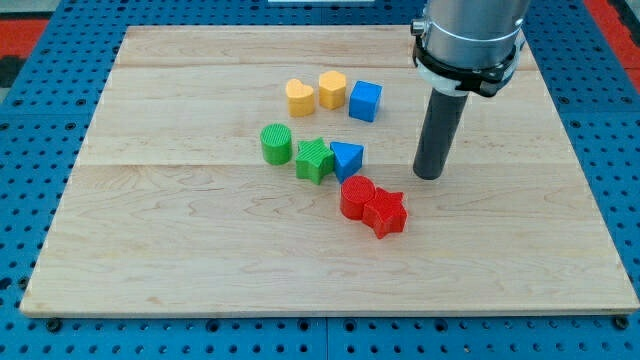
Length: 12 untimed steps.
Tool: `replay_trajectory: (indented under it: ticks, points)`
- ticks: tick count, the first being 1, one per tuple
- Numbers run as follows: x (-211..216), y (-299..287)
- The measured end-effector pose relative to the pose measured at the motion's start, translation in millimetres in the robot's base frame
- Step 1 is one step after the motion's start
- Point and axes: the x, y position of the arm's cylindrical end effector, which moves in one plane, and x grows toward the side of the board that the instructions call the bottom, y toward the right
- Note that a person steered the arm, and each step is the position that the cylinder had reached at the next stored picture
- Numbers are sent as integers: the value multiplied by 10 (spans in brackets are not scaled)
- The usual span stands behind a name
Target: Group up the blue triangle with the red blocks
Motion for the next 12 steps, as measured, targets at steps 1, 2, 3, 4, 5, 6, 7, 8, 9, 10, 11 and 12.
replay_trajectory:
  ticks: [1,2,3,4,5,6,7,8,9,10,11,12]
  points:
    - [-25,-91]
    - [-85,-207]
    - [-87,-255]
    - [-97,-260]
    - [-175,-290]
    - [-290,-380]
    - [-354,-493]
    - [-354,-607]
    - [-355,-718]
    - [-360,-838]
    - [-360,-948]
    - [-361,-1025]
